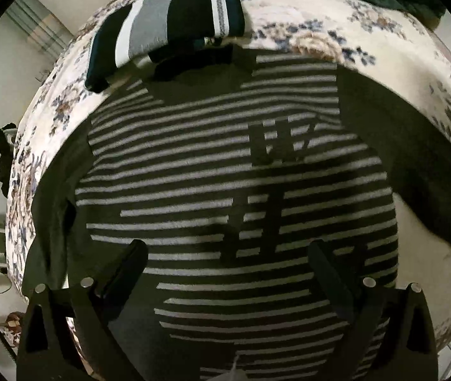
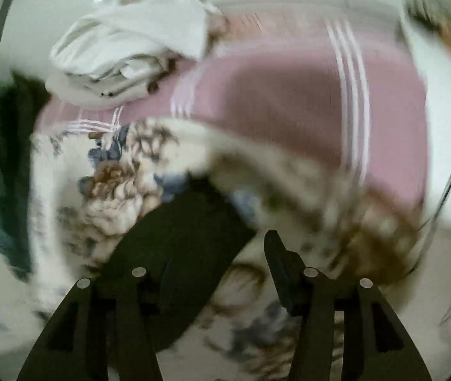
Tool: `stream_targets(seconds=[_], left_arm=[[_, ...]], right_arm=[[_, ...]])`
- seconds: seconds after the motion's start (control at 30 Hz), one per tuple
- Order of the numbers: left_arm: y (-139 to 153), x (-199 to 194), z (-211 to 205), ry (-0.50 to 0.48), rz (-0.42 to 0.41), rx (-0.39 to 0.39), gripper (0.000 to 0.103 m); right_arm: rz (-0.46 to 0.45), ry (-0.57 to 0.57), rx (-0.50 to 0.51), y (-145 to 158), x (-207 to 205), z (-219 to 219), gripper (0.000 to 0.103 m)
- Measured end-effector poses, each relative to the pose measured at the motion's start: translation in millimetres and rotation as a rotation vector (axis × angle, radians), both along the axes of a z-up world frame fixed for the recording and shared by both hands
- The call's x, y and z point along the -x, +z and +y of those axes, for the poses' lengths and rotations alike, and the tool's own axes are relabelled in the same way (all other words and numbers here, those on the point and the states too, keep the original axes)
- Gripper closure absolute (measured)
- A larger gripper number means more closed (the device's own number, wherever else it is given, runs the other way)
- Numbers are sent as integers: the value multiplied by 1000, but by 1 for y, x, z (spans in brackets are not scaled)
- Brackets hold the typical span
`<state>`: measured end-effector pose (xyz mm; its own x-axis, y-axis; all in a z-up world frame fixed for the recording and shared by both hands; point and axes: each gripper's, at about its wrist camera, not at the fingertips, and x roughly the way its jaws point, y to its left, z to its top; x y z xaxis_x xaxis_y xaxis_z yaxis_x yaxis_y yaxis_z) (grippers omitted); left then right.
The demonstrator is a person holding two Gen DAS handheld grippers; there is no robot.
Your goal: Fold small clothes
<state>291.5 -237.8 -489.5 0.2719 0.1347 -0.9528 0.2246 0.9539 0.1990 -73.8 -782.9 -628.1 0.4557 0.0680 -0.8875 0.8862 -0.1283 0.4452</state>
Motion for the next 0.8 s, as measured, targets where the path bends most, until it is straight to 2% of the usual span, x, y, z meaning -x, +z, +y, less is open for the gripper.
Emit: stream_targets(seconds=[0.07, 0.13, 0.2, 0.27, 0.33, 0.43, 0.5, 0.63, 0.73, 0.8], left_arm=[[-8, 3, 2, 5, 21, -5, 0], [-15, 6, 6, 13, 37, -6, 0], [-18, 6, 10, 24, 42, -7, 0], [-22, 5, 17, 39, 46, -17, 0], [-24, 3, 26, 61, 45, -16, 0], [-25, -1, 41, 96, 43, -14, 0], [-23, -4, 52, 118, 39, -4, 0], [-13, -11, 82, 165, 7, 9, 0], [-6, -16, 113, 210, -14, 19, 0], [-3, -18, 133, 239, -26, 21, 0]], right_arm=[[-89, -44, -39, -28, -7, 5, 49], [-109, -59, -37, -46, -16, 10, 49], [-106, -88, 0, -54, -30, 12, 44], [-122, -144, 21, -55, -39, 14, 34], [-159, -166, 32, -52, -51, 17, 37], [-242, -163, 12, -46, -64, 20, 94], [-216, -144, 77, -22, -75, 24, 94], [-281, -44, 166, 49, -118, 45, 95], [-316, 115, 219, 113, -171, 85, 95], [-342, 256, 245, 152, -221, 132, 95]])
